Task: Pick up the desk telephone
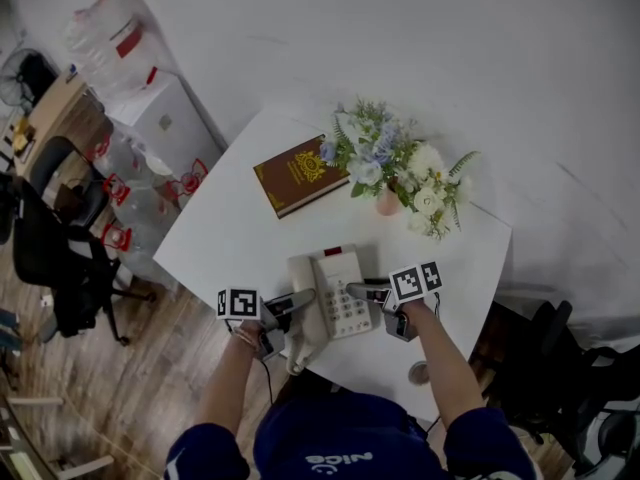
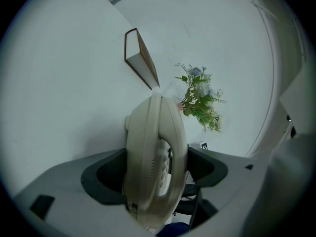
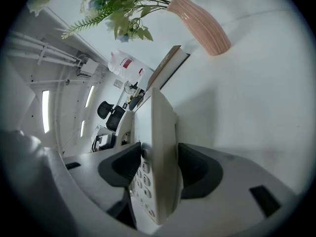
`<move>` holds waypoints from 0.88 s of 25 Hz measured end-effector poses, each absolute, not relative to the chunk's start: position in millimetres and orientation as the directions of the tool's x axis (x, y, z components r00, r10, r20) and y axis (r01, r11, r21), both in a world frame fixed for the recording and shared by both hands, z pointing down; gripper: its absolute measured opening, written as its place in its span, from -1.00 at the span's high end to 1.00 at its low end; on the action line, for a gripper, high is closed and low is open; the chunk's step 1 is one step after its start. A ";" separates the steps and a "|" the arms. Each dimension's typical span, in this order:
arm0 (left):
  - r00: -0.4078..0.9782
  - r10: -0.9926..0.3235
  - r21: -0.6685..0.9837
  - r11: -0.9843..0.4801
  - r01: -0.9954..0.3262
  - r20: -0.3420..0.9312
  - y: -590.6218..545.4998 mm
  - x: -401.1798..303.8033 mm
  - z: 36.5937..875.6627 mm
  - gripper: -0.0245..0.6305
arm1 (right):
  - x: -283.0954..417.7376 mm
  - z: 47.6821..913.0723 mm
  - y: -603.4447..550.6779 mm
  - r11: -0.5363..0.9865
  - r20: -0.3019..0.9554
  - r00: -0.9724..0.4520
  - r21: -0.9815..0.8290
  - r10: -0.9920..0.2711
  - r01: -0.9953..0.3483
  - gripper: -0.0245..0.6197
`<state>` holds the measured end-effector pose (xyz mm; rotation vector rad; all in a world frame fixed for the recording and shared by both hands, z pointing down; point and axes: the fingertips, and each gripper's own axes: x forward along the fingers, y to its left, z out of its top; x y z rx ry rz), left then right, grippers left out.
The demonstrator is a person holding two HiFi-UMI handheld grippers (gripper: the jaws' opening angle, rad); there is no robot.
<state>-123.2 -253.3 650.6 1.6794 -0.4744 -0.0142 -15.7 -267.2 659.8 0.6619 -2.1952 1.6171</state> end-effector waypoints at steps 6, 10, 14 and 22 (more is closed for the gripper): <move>0.907 -0.339 0.945 -0.116 -0.304 0.250 -255.2 -124.6 648.9 -0.24 | -16.5 659.9 -267.0 0.228 0.500 -0.848 -0.817 -0.177 -0.529 0.18; 0.910 -0.326 0.946 -0.106 -0.305 0.257 -254.7 -124.3 649.7 -0.24 | -16.2 660.6 -267.2 0.229 0.501 -0.847 -0.816 -0.176 -0.530 0.19; 0.905 -0.343 0.950 -0.093 -0.298 0.251 -253.8 -123.7 651.7 -0.24 | -15.6 661.1 -266.5 0.228 0.501 -0.845 -0.815 -0.186 -0.533 0.19; 0.903 -0.349 0.950 -0.090 -0.298 0.250 -247.0 -124.2 647.6 -0.24 | -15.9 658.3 -258.7 0.207 0.514 -0.836 -0.811 -0.195 -0.547 0.19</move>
